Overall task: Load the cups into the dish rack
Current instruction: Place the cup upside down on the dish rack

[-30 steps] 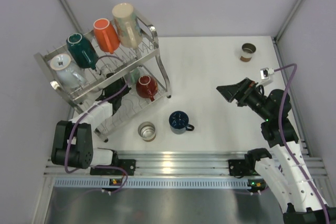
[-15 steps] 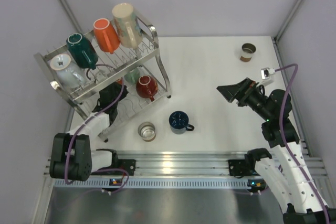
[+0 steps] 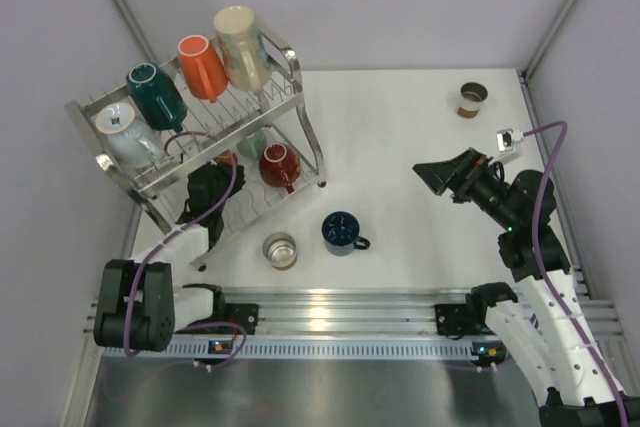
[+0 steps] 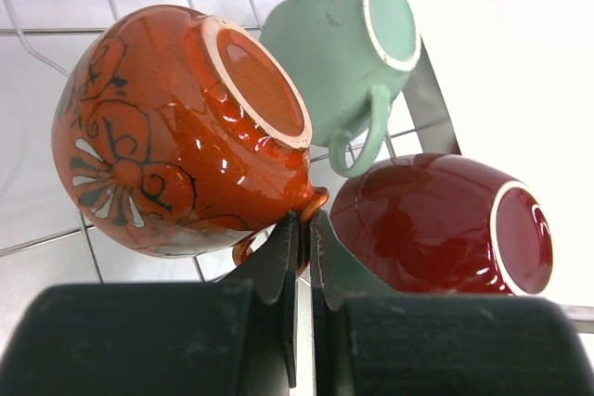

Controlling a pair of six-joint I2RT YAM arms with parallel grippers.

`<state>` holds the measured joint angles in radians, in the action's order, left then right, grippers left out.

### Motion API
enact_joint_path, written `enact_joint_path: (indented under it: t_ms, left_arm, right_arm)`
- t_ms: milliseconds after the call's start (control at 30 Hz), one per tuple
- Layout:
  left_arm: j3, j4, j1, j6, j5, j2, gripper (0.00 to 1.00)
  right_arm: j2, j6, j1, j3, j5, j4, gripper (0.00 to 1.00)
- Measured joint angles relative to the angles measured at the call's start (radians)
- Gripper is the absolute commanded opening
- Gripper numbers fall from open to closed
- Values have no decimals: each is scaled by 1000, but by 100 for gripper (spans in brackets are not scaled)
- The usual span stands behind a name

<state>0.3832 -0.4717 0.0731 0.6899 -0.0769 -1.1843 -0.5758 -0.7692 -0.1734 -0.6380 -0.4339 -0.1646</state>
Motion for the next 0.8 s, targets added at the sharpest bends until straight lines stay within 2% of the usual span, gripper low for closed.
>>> enact_joint_path:
  t_ms: [400, 700, 800]
  left_arm:
    - [-63, -67, -3, 52, 10, 34, 0]
    - [-111, -174, -45, 124, 54, 22, 0]
    - [-120, -184, -46, 134, 54, 24, 8]
  right_arm:
    - [0, 0, 0, 0, 0, 0, 99]
    - [0, 1, 0, 0, 0, 0, 99]
    - [0, 1, 0, 0, 0, 0, 99]
